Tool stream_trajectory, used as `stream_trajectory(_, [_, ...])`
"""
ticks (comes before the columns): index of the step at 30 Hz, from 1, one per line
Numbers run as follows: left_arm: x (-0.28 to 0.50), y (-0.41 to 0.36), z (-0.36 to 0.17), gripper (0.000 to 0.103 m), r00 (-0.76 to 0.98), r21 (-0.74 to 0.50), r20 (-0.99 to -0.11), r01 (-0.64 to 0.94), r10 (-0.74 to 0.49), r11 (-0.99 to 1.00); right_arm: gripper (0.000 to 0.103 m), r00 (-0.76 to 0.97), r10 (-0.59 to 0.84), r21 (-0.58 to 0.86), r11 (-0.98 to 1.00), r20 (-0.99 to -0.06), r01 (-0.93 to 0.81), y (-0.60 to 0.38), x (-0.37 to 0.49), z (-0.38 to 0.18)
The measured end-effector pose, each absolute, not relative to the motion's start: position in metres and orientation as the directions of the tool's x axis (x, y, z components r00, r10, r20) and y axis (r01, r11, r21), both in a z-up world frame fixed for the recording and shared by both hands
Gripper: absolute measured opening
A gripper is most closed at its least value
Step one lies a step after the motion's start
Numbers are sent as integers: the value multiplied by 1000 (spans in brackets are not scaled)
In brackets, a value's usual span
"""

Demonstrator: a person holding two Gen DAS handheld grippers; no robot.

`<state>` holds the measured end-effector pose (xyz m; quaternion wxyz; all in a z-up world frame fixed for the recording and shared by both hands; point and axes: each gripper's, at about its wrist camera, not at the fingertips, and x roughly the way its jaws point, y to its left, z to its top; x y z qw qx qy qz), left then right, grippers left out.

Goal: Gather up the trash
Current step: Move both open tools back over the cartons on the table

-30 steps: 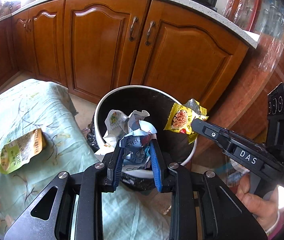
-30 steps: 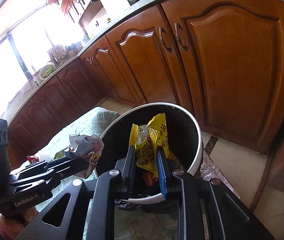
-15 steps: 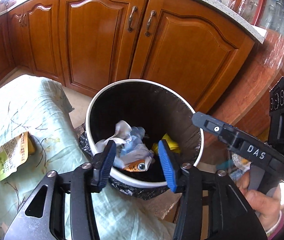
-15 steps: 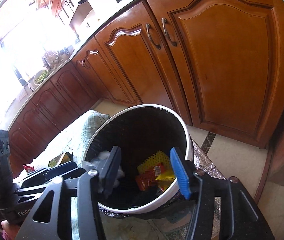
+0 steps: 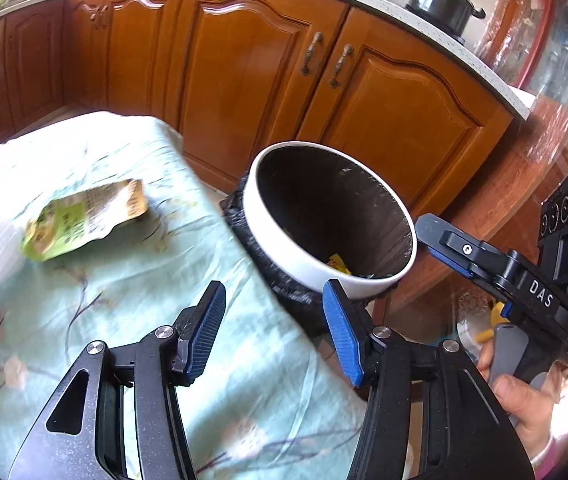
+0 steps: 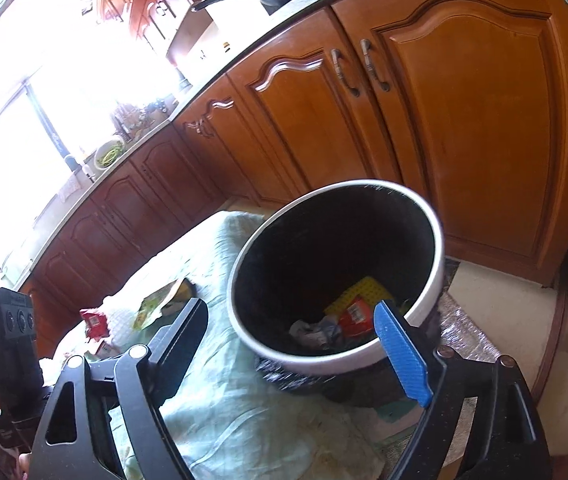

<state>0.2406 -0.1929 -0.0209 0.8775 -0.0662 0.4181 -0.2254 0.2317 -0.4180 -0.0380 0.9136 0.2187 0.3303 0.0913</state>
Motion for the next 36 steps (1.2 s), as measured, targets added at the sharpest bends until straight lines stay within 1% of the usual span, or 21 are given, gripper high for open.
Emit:
stream_trajectory(4, [224,-166,-23,51,584,-287,-702,290,-407,913,87,754,350,464,883,-556,-68,-396,223,-39])
stream_trajectory(16, [183,-77,-29,51,641,-292,-704,131,-305,948,87,684,471,474,857,-557,-203,-326,205,-48])
stream_trajectory(19, [174,-56,-31,51,653,-290,-704,93,-278,953,88,645,525,483,835,-555,-264,-305,205,-47])
stream_trajectory(21, [168,-43,-32,51,663,-288,-704,60,-254,956,88,605,556,484,822,-569,-300,-289,207,-47])
stream_trajectory(25, [159,-17,-34,51,671,-305,-705,2,-227,952,88,559,586,464,809,-586,-362,-258,211,-46])
stream_trajectory(31, [147,21,-32,51,693,-297,-703,-82,-159,952,87,518,610,415,790,-600,-451,-210,220,-40])
stream_trajectory(36, [151,57,-34,51,691,-307,-713,-149,-123,940,86,480,627,383,768,-614,-514,-178,234,-41])
